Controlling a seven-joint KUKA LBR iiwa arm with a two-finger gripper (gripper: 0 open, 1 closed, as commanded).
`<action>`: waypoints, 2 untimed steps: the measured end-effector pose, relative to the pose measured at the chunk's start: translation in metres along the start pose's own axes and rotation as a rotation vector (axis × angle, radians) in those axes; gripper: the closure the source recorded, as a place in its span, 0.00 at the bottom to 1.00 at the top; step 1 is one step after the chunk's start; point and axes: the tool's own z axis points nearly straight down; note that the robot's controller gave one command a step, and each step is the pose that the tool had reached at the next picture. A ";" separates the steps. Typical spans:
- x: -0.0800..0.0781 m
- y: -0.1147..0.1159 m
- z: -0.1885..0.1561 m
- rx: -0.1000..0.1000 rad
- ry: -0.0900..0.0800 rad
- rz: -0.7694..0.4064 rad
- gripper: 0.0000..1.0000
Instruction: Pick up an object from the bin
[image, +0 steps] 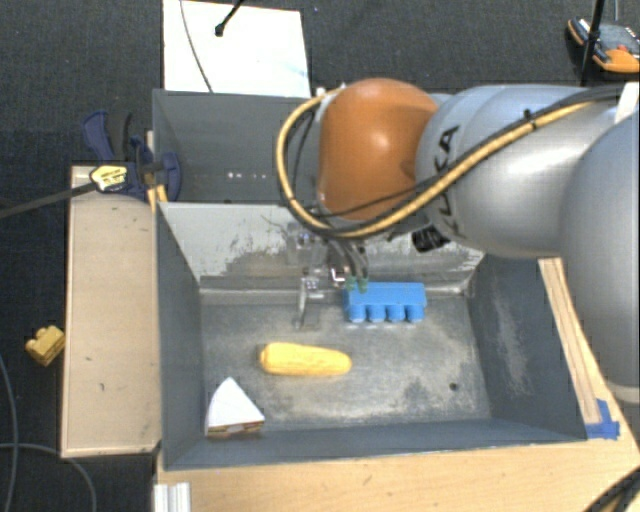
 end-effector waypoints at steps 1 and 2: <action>-0.001 -0.001 -0.005 -0.001 -0.007 0.003 0.00; 0.047 -0.005 0.036 -0.001 -0.011 -0.029 0.00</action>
Offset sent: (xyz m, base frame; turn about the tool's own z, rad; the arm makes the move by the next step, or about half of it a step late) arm -0.0697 -0.0066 -0.0554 -0.0458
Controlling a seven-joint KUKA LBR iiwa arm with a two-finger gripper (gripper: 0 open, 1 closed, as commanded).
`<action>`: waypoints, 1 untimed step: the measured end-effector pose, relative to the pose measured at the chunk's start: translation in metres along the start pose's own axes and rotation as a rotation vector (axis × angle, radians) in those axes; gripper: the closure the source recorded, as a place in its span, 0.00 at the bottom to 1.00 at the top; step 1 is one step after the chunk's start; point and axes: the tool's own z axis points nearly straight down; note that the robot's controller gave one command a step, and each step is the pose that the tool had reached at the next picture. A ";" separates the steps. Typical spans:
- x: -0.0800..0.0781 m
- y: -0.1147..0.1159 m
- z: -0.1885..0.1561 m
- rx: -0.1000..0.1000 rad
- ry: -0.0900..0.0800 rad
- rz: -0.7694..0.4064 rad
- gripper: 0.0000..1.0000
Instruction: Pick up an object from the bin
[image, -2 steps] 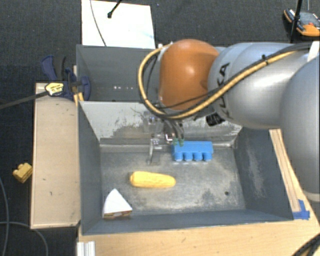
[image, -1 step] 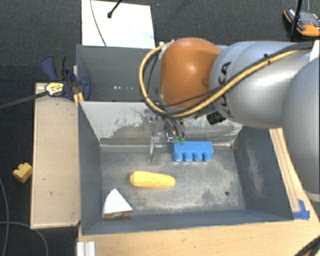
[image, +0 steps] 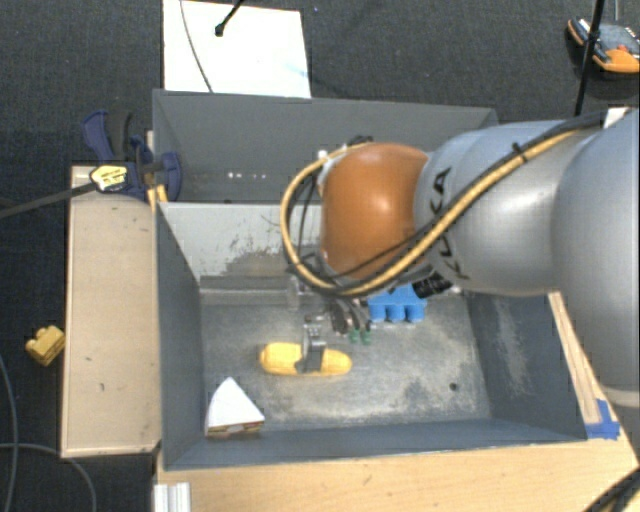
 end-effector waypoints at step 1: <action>0.013 -0.004 0.055 0.000 0.004 -0.021 0.00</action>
Offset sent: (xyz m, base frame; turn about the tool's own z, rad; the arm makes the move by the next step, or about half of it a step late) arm -0.0214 -0.0106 -0.0818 0.0650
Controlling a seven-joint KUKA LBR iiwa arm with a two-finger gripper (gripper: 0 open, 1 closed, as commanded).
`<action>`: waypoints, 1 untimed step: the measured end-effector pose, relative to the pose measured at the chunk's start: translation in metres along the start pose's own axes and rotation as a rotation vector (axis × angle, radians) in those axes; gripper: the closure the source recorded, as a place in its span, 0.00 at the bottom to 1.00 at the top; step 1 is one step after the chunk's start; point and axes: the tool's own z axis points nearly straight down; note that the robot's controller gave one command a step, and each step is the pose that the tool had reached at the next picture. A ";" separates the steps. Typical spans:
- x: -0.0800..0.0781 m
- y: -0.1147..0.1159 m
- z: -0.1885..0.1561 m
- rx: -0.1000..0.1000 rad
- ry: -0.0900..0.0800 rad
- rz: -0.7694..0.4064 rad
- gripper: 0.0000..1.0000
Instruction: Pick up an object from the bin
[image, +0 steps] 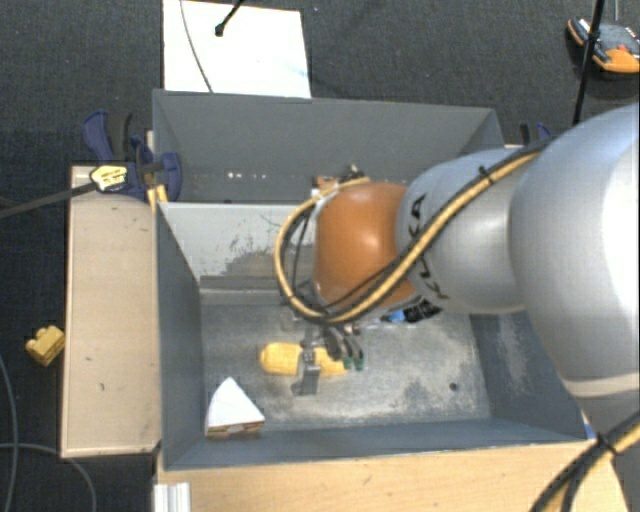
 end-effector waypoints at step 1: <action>0.007 -0.005 0.022 0.001 0.003 0.078 0.00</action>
Offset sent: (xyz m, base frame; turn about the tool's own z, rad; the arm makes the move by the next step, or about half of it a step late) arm 0.0046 -0.0096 -0.0335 -0.0199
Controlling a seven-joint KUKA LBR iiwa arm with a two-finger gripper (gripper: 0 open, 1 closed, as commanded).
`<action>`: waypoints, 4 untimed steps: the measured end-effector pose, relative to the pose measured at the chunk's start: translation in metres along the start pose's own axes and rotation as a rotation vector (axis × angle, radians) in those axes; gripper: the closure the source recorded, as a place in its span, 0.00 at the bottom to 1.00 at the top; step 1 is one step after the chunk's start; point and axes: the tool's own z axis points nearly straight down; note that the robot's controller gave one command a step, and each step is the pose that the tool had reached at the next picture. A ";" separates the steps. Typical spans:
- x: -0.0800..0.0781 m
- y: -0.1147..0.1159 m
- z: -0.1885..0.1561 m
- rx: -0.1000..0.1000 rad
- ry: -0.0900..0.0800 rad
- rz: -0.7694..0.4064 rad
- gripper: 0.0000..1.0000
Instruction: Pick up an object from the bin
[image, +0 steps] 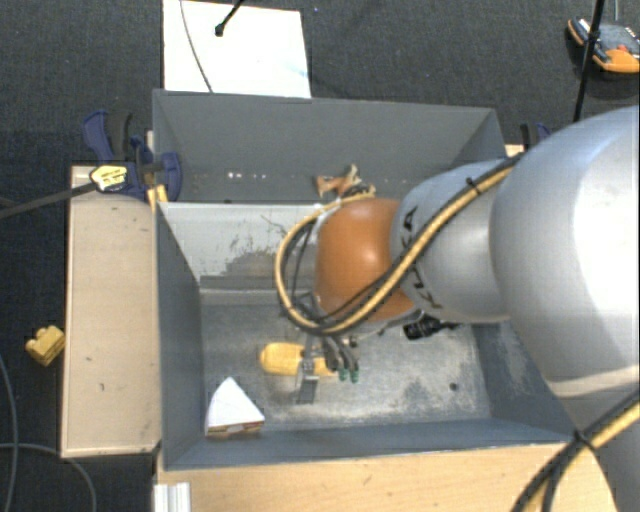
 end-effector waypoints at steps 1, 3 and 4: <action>-0.012 -0.004 0.011 -0.001 -0.003 -0.094 1.00; -0.042 0.011 -0.099 0.000 -0.003 -0.112 1.00; -0.042 0.012 -0.099 -0.001 -0.002 -0.111 1.00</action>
Offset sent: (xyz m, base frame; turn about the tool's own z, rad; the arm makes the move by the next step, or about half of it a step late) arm 0.0000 0.0000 0.0000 0.0000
